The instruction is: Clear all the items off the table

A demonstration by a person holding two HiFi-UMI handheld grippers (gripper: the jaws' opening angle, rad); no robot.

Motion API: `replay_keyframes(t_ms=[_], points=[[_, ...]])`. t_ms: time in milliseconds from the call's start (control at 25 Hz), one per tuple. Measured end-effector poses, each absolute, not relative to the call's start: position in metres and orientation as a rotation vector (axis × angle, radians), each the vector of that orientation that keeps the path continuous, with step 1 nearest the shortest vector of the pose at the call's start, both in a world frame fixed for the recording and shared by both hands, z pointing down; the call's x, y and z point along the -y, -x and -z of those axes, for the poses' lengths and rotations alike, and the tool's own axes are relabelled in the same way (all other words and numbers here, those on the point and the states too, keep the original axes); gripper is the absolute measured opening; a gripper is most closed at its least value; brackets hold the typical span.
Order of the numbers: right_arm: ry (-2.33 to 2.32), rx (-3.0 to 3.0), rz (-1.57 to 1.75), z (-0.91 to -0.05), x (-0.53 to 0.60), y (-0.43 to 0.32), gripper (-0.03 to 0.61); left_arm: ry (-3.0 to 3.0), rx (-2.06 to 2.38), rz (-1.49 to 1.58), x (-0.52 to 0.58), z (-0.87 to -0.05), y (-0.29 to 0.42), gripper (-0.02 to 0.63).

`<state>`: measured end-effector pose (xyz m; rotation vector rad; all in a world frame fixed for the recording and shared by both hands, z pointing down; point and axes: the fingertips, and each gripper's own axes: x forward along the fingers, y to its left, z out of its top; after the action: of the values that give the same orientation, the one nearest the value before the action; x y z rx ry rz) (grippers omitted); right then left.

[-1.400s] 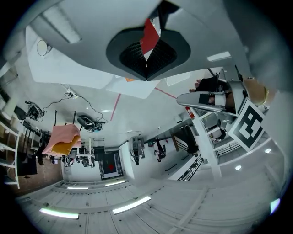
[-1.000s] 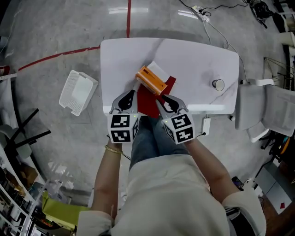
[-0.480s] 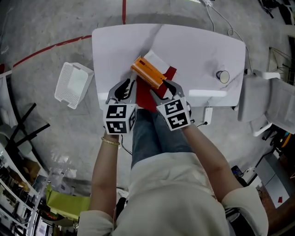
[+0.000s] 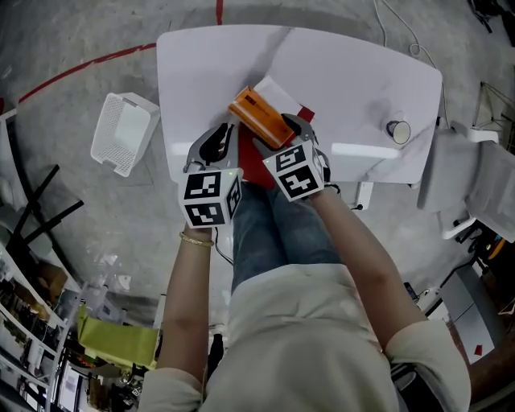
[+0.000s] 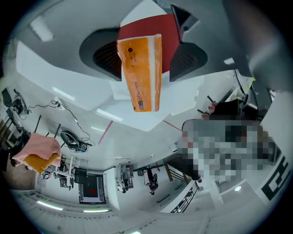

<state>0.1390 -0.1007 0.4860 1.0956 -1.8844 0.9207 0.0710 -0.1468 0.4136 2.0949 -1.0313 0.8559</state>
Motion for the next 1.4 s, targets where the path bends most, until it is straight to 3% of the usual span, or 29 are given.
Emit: replay_keyframes(t_ms=[240, 760, 1400], points=[[-0.997, 1.871, -0.892, -0.510, 0.110, -0.133, 0.353, -2.068, 1.061, -0.849, 0.154, -0.419, -0.072, 0.046], [-0.815, 1.820, -0.822, -0.551, 0.118, -0.119, 0.356, -1.998, 1.121, -0.851, 0.153, -0.424, -0.060, 0.043], [-0.738, 1.804, -0.788, -0.560, 0.117, -0.118, 0.251, -1.935, 1.210, -0.823, 0.148, -0.414, -0.044, 0.040]])
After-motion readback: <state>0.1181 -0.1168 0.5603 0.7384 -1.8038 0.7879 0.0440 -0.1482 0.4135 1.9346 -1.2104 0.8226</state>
